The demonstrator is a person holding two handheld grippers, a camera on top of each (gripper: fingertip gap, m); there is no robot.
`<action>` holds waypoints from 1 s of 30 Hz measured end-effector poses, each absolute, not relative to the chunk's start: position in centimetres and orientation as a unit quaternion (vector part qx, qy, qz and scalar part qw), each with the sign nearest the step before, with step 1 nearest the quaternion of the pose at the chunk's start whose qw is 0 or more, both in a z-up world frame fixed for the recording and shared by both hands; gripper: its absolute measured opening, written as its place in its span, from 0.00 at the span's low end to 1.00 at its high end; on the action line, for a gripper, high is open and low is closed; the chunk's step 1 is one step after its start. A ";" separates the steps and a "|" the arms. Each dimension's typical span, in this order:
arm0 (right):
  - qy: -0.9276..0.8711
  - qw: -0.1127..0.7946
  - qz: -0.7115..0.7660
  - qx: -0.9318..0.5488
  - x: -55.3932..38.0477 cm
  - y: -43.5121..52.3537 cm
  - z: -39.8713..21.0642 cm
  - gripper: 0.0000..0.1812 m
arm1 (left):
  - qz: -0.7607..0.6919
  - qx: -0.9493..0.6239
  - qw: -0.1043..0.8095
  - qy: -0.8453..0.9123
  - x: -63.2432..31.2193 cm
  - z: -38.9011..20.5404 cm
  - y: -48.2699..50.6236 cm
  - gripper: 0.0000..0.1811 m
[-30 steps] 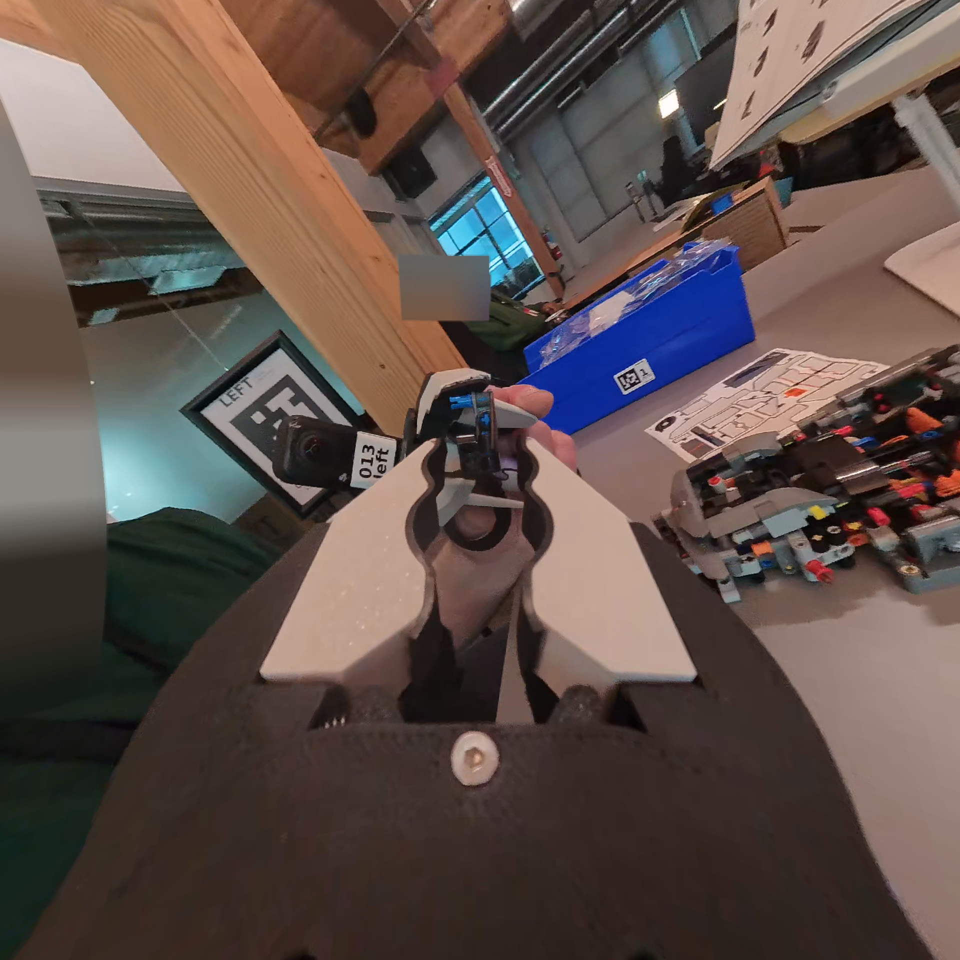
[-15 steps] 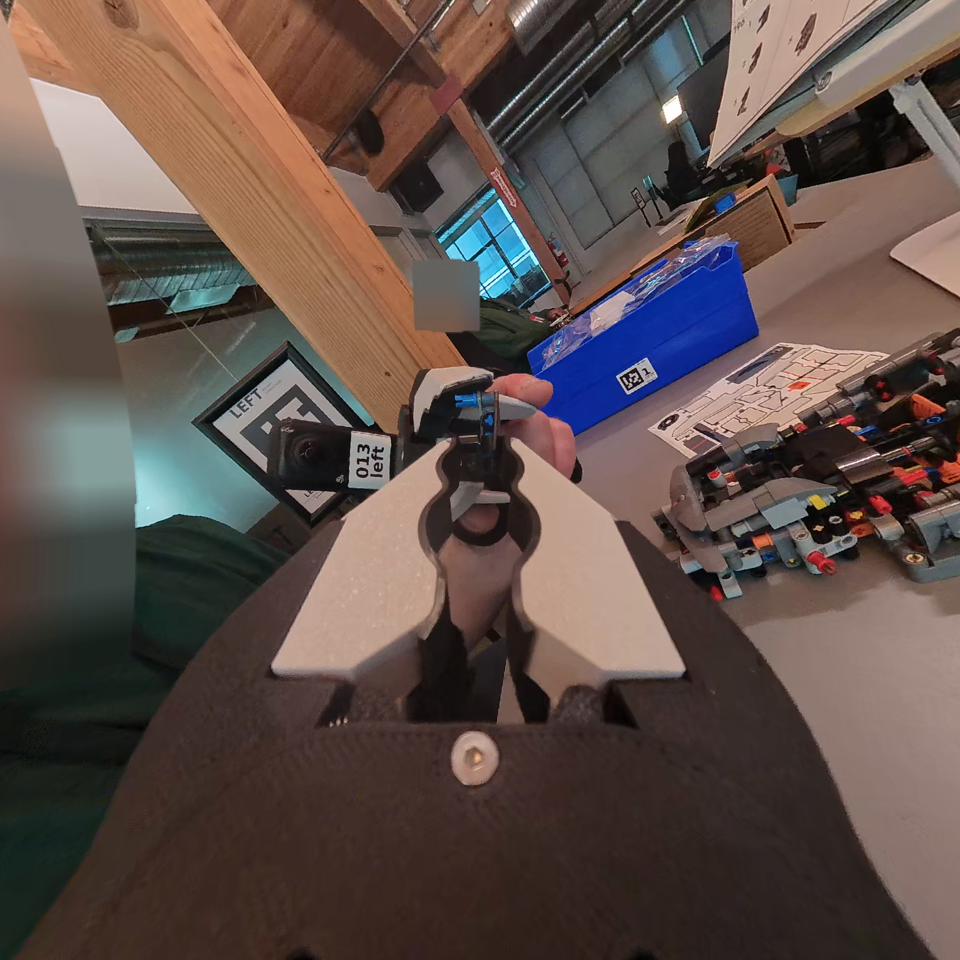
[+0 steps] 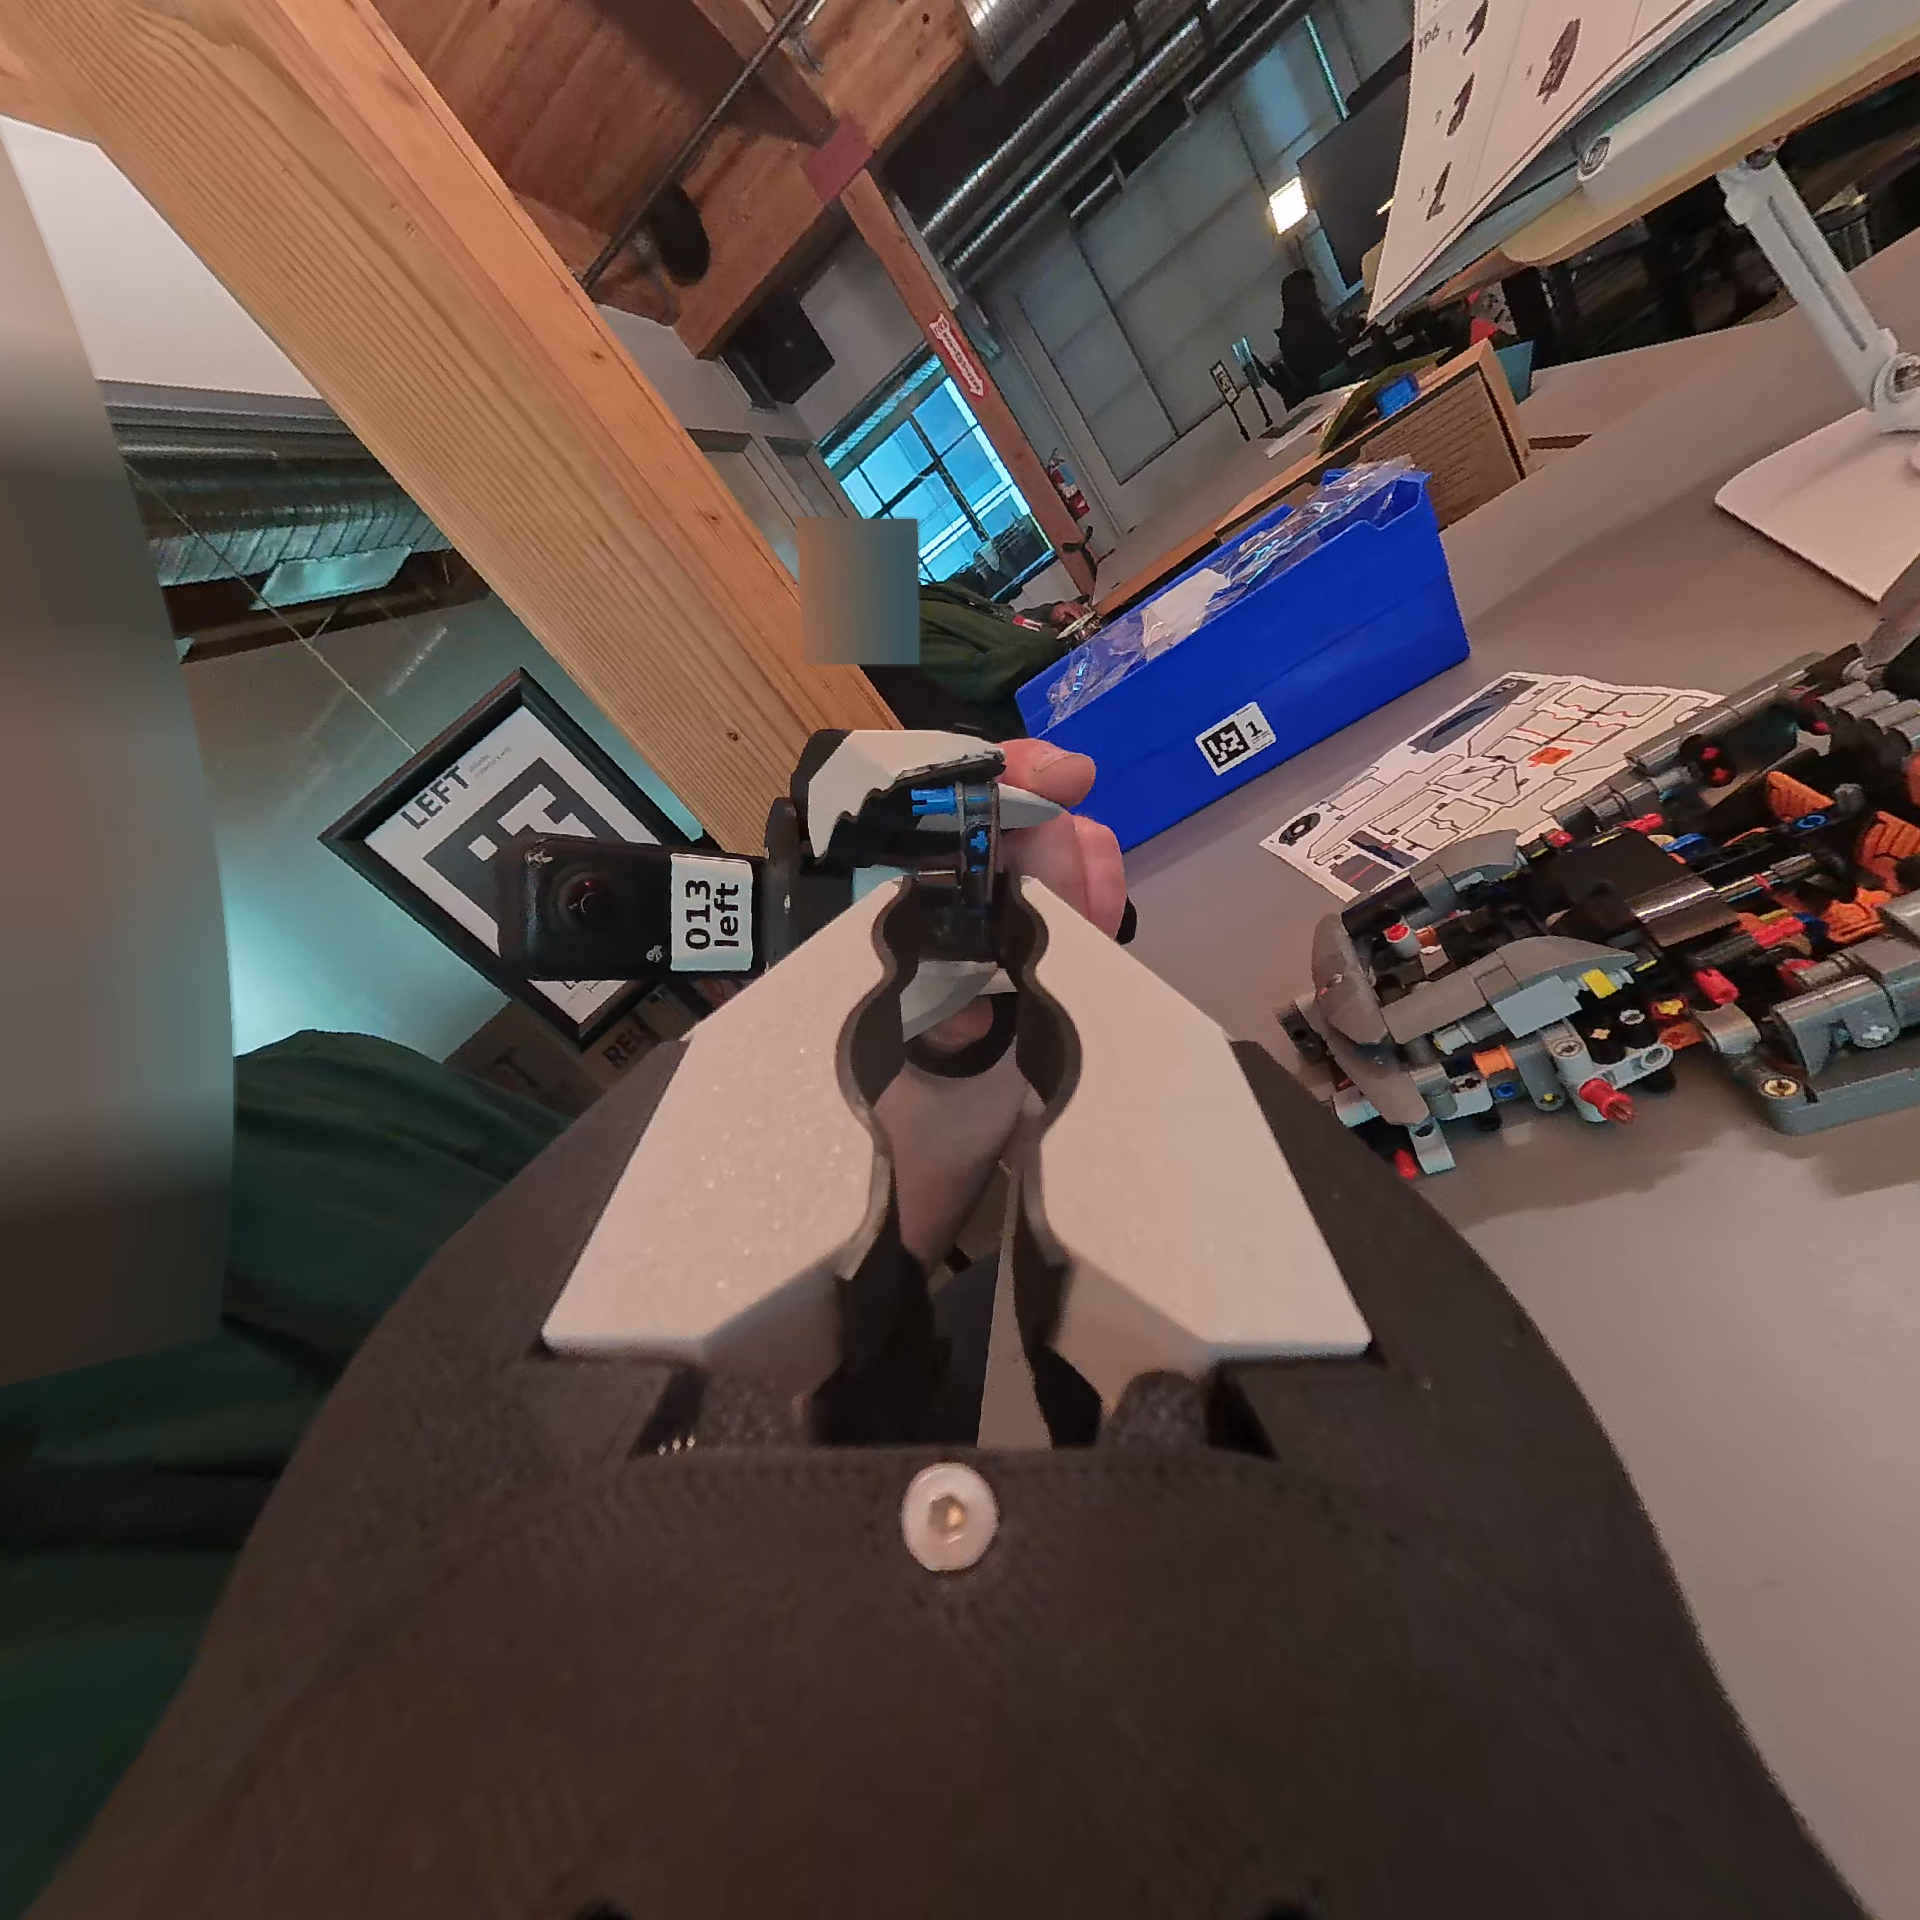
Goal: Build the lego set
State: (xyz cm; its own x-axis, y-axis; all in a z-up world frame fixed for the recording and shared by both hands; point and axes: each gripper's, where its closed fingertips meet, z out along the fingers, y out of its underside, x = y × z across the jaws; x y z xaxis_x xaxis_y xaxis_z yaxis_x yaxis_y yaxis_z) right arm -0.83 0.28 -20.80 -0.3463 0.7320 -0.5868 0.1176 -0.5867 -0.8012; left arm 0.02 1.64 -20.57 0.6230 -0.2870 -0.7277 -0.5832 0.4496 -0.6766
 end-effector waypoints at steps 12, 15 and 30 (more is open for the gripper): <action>-0.377 0.270 0.705 -0.537 0.6 2.4 -19.8 0.23 | 0.100 -0.509 0.752 0.406 -0.6 -20.2 1.5 0.17; -0.363 0.328 0.678 -0.549 3.1 4.8 -18.7 0.23 | 0.102 -0.511 0.753 0.403 -1.1 -20.0 1.5 0.17; -0.313 0.554 0.332 -0.696 17.1 15.8 -19.6 0.15 | 0.104 -0.532 0.754 0.369 -3.9 -20.9 2.0 0.17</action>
